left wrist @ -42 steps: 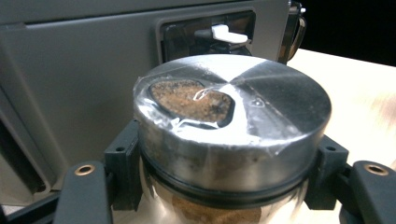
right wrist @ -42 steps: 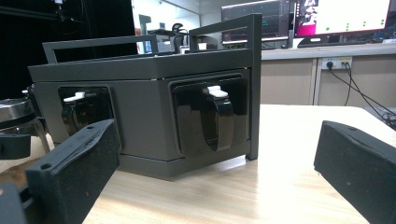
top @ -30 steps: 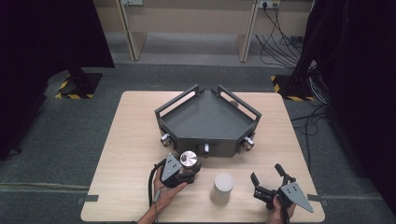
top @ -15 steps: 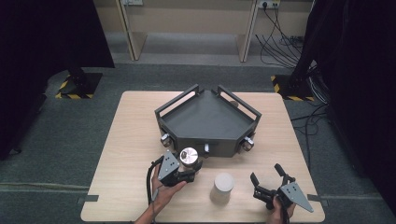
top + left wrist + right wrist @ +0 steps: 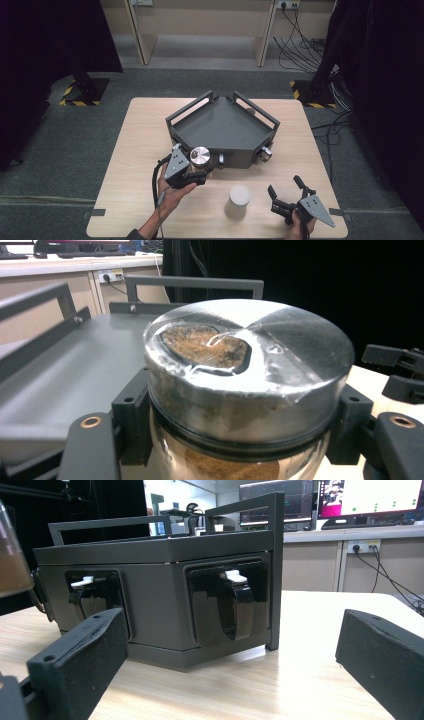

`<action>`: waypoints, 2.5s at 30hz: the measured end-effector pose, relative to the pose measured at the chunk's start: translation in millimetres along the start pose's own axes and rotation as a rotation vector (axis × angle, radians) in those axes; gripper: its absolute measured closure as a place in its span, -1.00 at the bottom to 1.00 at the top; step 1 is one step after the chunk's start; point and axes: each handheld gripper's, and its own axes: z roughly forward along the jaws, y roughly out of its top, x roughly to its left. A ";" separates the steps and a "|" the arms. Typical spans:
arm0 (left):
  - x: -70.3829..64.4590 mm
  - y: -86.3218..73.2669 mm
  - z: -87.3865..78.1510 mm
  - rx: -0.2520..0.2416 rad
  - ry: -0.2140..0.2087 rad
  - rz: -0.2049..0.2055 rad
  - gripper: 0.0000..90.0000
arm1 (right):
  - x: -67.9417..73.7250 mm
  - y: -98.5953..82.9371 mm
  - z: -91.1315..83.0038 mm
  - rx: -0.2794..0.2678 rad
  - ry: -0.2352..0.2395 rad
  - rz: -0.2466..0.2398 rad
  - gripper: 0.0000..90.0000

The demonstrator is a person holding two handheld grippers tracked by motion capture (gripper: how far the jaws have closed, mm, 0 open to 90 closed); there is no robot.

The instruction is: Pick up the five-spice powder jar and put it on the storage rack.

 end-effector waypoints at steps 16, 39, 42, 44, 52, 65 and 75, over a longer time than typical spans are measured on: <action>10.9 53.4 13.5 0.000 0.008 0.001 -0.32 | -0.2 0.0 0.0 0.000 0.003 0.001 -0.98; 25.1 56.2 65.1 -0.018 0.237 -0.070 -0.32 | -1.1 -0.4 1.1 0.001 0.017 0.004 -0.98; 28.0 55.6 69.4 -0.013 0.257 -0.085 -0.32 | -1.4 -0.7 1.3 0.000 0.018 0.005 -0.98; 29.5 54.1 71.4 -0.014 0.268 -0.096 -0.32 | -1.5 -0.8 1.3 -0.001 0.019 0.007 -0.98; 31.3 48.8 78.9 0.003 0.296 -0.101 -0.32 | -1.3 -0.7 1.4 0.000 0.021 0.007 -0.98; 28.2 44.3 88.9 0.028 0.341 -0.089 -0.32 | -1.6 -0.5 1.7 0.001 0.026 0.006 -0.98; 23.8 39.6 94.4 0.033 0.366 -0.059 -0.32 | -2.0 -0.8 2.0 0.001 0.029 0.009 -0.98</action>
